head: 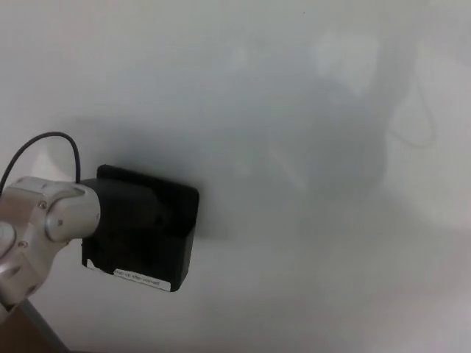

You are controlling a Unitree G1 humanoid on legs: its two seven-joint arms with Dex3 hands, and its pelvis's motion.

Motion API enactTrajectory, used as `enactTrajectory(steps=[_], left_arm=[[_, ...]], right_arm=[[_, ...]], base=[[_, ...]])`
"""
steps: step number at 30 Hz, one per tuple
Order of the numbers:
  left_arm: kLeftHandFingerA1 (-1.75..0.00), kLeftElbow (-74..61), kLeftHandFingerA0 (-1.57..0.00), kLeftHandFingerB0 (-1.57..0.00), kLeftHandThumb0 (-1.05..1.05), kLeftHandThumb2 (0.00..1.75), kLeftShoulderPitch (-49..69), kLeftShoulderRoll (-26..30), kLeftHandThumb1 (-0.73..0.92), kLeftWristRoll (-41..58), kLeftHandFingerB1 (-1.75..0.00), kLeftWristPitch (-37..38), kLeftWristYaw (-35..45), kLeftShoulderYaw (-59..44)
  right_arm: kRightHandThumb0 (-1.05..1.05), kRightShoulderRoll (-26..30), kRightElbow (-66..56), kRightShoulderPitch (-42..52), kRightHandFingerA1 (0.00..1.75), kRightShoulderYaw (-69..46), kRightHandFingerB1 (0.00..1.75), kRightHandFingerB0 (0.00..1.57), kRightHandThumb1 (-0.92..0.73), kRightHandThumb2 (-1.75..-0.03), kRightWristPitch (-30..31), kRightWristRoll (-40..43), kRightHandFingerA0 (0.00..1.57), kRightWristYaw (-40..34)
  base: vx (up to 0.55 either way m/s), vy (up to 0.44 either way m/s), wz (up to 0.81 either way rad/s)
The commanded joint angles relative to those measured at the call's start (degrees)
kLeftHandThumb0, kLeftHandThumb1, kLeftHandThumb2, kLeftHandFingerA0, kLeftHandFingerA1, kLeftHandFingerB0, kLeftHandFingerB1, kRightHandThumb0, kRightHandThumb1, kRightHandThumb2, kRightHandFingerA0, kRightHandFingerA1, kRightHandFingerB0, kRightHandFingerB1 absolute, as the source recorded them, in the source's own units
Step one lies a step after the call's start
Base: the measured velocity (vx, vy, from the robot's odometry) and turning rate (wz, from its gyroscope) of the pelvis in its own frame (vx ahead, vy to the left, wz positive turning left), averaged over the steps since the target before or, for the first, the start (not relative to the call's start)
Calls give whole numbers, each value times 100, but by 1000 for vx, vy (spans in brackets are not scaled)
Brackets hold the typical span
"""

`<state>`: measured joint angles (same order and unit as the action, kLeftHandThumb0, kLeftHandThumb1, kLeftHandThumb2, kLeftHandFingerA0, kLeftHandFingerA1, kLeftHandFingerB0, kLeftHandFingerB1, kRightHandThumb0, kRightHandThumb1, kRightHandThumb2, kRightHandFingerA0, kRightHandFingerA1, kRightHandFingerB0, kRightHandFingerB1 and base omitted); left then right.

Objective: A magnetic marker holder is on the left hand side of the white board, the robot put the index and middle finger into the opening of the container and pull off the magnetic holder and hand it to a human on the left hand side.

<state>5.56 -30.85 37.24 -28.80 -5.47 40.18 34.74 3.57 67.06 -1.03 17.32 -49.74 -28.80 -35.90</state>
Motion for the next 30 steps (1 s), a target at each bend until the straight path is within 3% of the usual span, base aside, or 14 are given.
enactTrajectory(steps=[1, 2, 3, 12, 14, 15, 17, 18, 21, 24, 25, 26, 27, 30], left_arm=[[-173, 344, -58, -49, -26, 57, 311, -22, 77, -1113, -140, 1074, -1983, 95], [-133, 460, -95, -66, -35, 84, 365, -83, 55, -1120, -113, 1124, -2255, 46], [-173, 510, -65, -46, -15, 54, 365, -110, 75, -1129, -150, 1116, -2319, 40], [-174, 897, -67, -46, -14, 55, 426, -365, 78, -684, -154, 1240, -2496, -312], [-175, 849, -70, -48, -13, 57, 488, -491, 81, -334, -154, 1057, -2172, -510], [-175, 816, -75, -51, -16, 66, 481, -569, 84, 70, -150, 841, -1709, -661], [-175, 796, -75, -51, -16, 66, 479, -712, 84, 590, -150, 577, -1035, -921], [-148, 781, -97, -72, -17, 87, 494, -771, 74, 1064, -132, 418, -571, -1099], [-150, 573, -96, -74, -15, 77, 784, -1050, 75, 2715, -133, -504, 804, -1747], [-155, 481, -94, -77, -9, 83, 927, -1223, 75, 3362, -131, -1080, 1229, -2067], [-105, 300, -128, -115, -33, 57, 1010, -1242, 58, 3480, -86, -1385, 1298, -2125], [-105, 164, -128, -115, -33, 57, 1070, -1251, 58, 3573, -86, -1611, 1342, -2162], [-156, -212, -90, -79, -18, 63, 1394, -1346, 79, 4356, -132, -2297, 1604, -2416], [-156, -712, -82, -84, -16, 63, 2029, -1654, 80, 5977, -126, -3232, 1995, -2928]], right_arm=[[-47, 99, 1, 1, 73, -18, 65, 66, -54, -90, -66, 21, 86, -34], [-45, 93, 12, -15, 74, -19, 65, 65, -53, -91, -94, 28, 85, -19], [-45, 90, 13, -20, 74, -25, 65, 66, -53, -91, -112, 40, 85, -7], [-44, 79, 5, -55, 74, -33, 65, 66, -54, -90, -58, 50, 85, 5], [-43, 61, 3, -58, 73, -37, 65, 67, -53, -90, -54, 56, 86, -2], [-43, 55, 11, -69, 73, -37, 65, 67, -53, -90, -60, 57, 86, -3], [-43, 50, 23, -86, 73, -38, 65, 67, -53, -90, -69, 57, 86, -4], [-43, 43, 28, -93, 73, -35, 66, 67, -53, -89, -64, 50, 86, -17], [-44, 61, 15, -83, 73, -12, 66, 67, -54, -90, -47, 17, 86, -31], [-44, 60, -7, -113, 73, -18, 66, 67, -53, -90, -27, 21, 86, -34], [-43, 69, -8, -111, 74, -15, 66, 67, -53, -90, -33, 17, 85, -36], [-43, 76, -9, -109, 74, -13, 66, 67, -53, -90, -37, 14, 85, -37], [-43, 77, -8, -122, 74, -6, 66, 67, -53, -90, -40, 11, 85, -20], [-43, 72, -5, -132, 74, 5, 66, 66, -53, -90, -51, 11, 85, 18]], base=[[0, 0, 0], [0, 0, 0], [0, 0, 0], [0, 0, 0], [0, 0, 0], [0, 0, 0], [0, 0, 0], [0, 0, 0], [0, 0, 0], [0, 0, 0], [0, 0, 0], [0, 0, 0], [0, 0, 0], [0, 0, 0]])
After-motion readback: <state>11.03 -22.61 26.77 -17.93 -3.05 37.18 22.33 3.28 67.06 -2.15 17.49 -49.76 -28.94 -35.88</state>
